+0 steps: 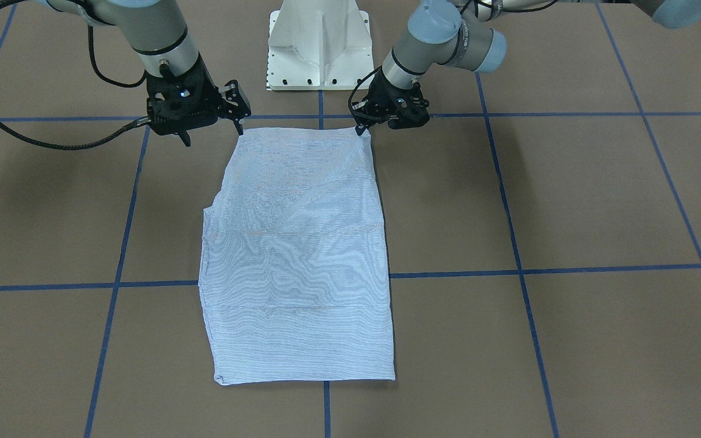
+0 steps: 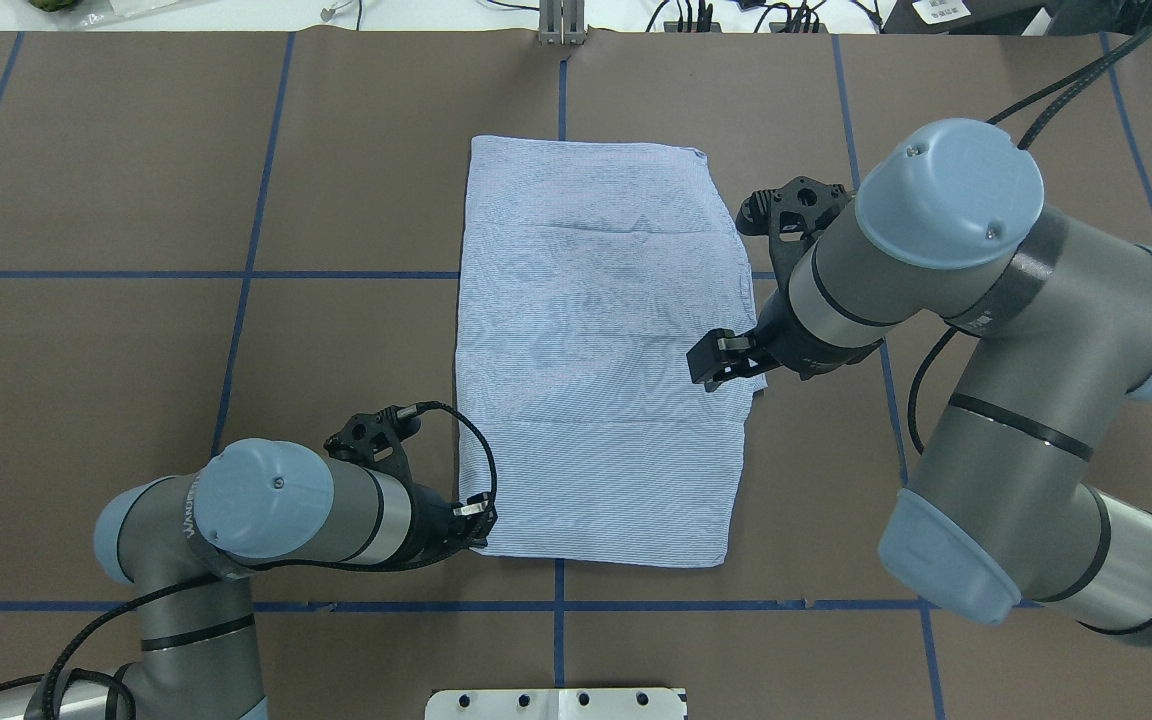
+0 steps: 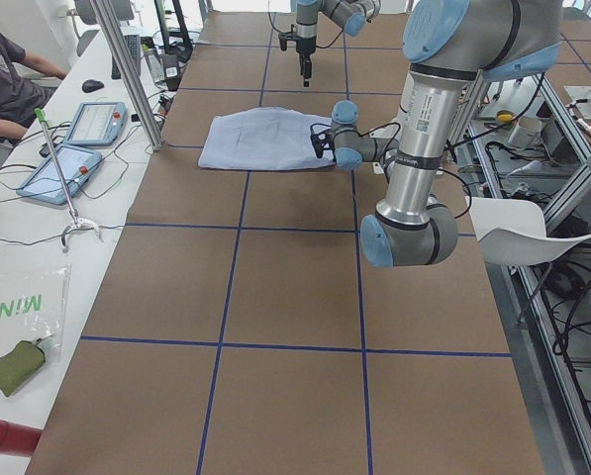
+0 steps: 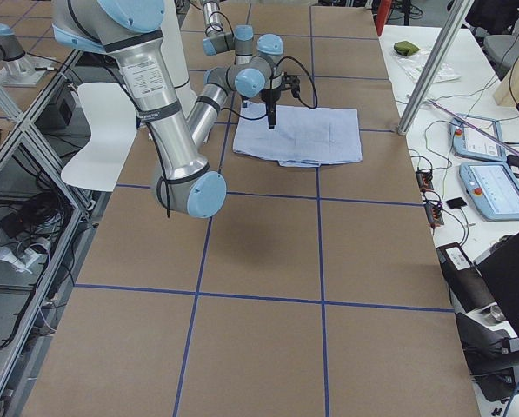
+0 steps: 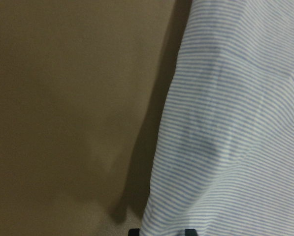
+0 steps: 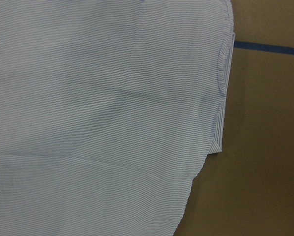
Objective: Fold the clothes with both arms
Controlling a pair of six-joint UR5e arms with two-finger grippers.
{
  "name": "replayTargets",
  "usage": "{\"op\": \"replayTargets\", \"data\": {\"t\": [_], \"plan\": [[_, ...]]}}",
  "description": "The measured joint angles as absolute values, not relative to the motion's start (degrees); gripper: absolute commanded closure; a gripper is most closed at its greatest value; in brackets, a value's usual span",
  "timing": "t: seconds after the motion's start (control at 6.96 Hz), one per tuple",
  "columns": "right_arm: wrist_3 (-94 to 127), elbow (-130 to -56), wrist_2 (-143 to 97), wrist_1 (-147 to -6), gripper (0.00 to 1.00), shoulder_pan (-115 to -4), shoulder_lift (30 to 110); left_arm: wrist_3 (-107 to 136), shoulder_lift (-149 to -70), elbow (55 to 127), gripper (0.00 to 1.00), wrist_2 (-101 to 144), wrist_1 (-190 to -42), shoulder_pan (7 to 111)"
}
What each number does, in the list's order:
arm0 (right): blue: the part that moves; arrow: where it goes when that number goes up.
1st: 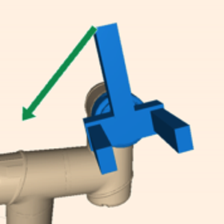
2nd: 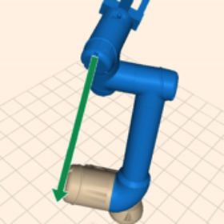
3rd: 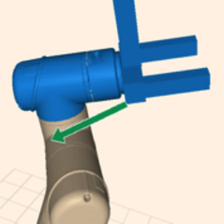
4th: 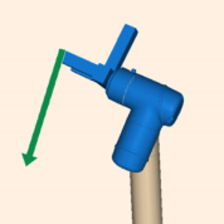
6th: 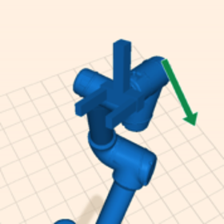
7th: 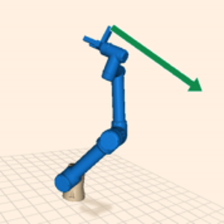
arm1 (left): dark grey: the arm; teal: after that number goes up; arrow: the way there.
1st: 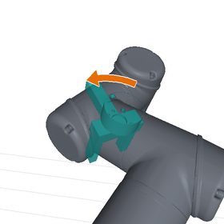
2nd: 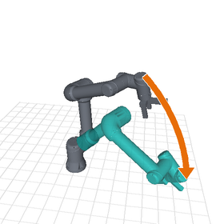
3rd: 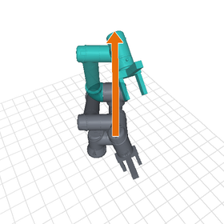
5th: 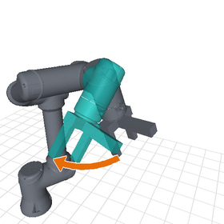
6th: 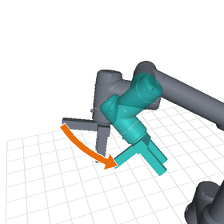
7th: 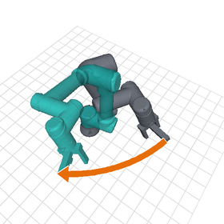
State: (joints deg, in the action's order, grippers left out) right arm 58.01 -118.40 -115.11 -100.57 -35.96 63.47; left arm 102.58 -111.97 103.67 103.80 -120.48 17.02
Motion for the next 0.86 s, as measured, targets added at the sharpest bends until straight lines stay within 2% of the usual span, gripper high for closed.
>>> {"op": "replayTargets", "data": {"t": [0.86], "plan": [[92.2, -118.2, -104.8, -94.0, 0.00, -22.9, 66.3, 102.4, -113.5, 106.9, 1.00, 104.0, -116.3, 17.3]]}}
